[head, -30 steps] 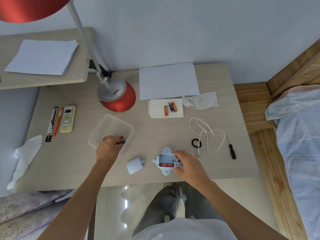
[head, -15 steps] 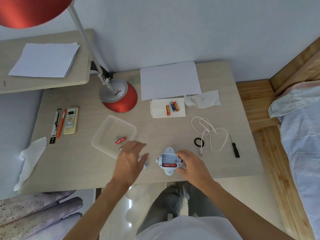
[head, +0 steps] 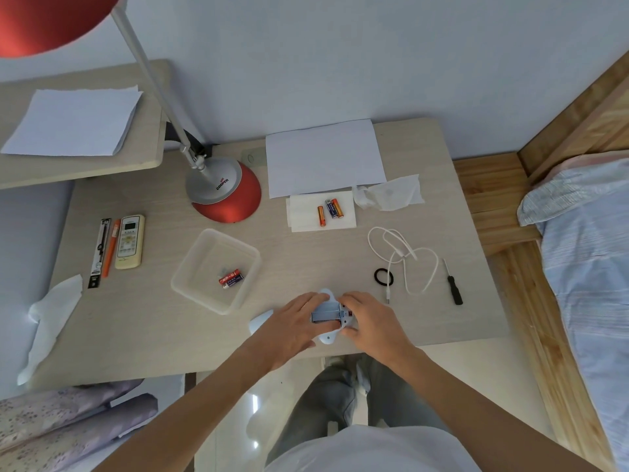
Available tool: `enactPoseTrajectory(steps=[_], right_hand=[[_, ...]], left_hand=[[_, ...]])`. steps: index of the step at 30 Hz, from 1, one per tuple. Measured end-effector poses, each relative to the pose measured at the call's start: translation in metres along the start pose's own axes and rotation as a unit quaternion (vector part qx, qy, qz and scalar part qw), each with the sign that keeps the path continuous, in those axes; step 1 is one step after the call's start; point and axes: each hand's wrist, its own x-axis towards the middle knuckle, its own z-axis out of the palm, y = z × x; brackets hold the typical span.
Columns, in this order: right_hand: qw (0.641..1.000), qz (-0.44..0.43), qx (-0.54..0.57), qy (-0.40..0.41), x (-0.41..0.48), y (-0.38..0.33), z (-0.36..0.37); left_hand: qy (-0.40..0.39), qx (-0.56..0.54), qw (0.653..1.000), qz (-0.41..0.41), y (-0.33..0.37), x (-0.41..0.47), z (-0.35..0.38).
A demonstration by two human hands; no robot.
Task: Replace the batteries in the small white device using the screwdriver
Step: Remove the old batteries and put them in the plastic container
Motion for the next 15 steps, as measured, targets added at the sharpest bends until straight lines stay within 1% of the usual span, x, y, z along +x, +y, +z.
enactPoseTrajectory(steps=[6, 11, 15], right_hand=[[1.000, -0.001, -0.008, -0.016, 0.004, 0.001, -0.002], [1.000, -0.001, -0.012, -0.023, 0.006, 0.002, -0.004], [1.000, -0.005, -0.004, -0.024, 0.006, 0.002, -0.004]], left_hand=[[-0.004, 0.013, 1.000, 0.024, -0.003, 0.011, -0.015], [-0.025, 0.026, 0.998, 0.042, -0.007, 0.017, -0.020], [-0.027, 0.032, 0.998, 0.045, -0.006, 0.020, -0.021]])
